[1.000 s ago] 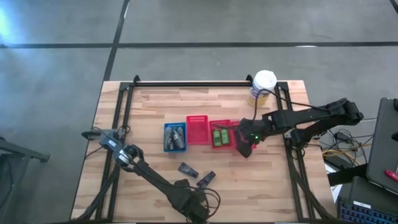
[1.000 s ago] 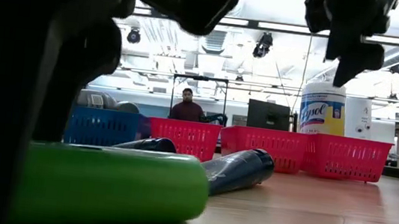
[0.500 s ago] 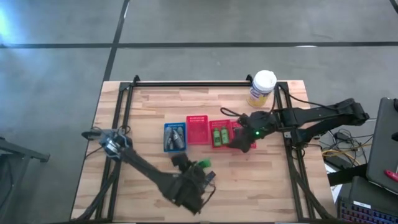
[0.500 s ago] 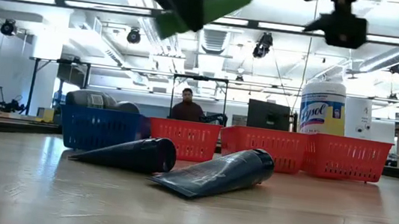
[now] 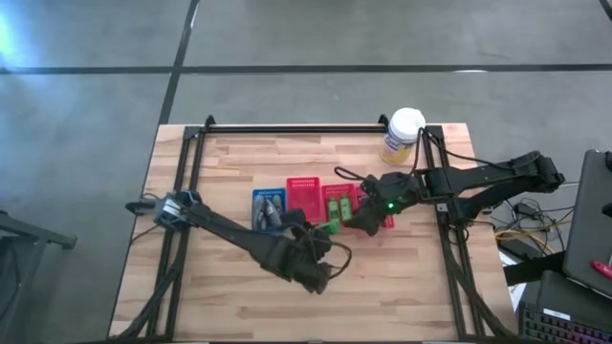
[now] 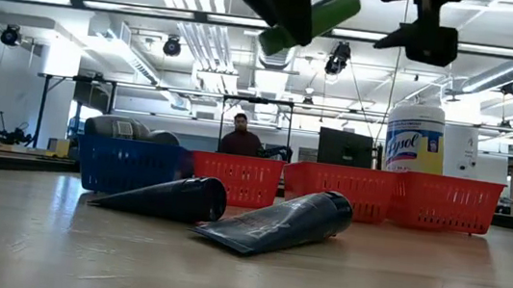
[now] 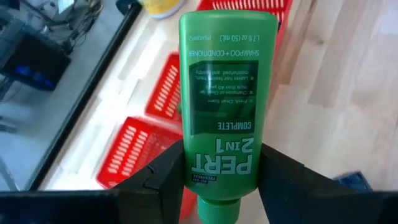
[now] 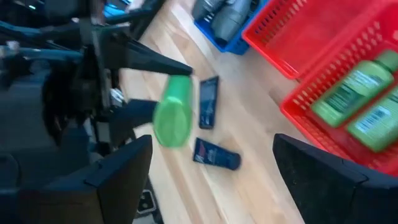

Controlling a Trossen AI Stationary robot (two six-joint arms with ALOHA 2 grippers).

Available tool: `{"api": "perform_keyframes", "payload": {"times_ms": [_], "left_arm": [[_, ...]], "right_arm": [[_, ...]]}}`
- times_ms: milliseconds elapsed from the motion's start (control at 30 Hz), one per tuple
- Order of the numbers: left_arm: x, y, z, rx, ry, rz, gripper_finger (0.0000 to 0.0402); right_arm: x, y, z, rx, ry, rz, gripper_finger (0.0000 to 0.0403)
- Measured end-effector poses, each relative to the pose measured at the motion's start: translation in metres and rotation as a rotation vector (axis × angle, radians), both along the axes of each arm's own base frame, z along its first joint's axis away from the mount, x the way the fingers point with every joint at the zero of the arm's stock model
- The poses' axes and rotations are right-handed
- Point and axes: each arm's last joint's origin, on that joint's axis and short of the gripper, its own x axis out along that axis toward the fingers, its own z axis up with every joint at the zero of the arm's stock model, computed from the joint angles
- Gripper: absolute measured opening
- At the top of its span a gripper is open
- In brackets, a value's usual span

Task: Pick & Place Travel size toiletries
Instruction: Put the green shampoo into the middle red bin

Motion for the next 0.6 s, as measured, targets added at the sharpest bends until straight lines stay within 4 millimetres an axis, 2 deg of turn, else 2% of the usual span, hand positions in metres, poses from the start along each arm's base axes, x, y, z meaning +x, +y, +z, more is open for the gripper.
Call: {"api": "perform_keyframes", "payload": {"times_ms": [233, 400, 600], "left_arm": [[0.015, 0.016, 0.007, -0.028, -0.018, -0.067, 0.017], [0.018, 0.028, 0.01, -0.014, -0.005, -0.065, 0.017], [0.024, 0.032, 0.012, -0.021, -0.012, -0.114, 0.017]], "right_arm": [[0.011, 0.001, -0.004, 0.005, -0.027, -0.001, 0.0324], [0.012, 0.002, -0.007, 0.007, -0.009, 0.001, 0.0308], [0.015, -0.005, -0.007, -0.009, -0.023, -0.021, 0.0282]]}}
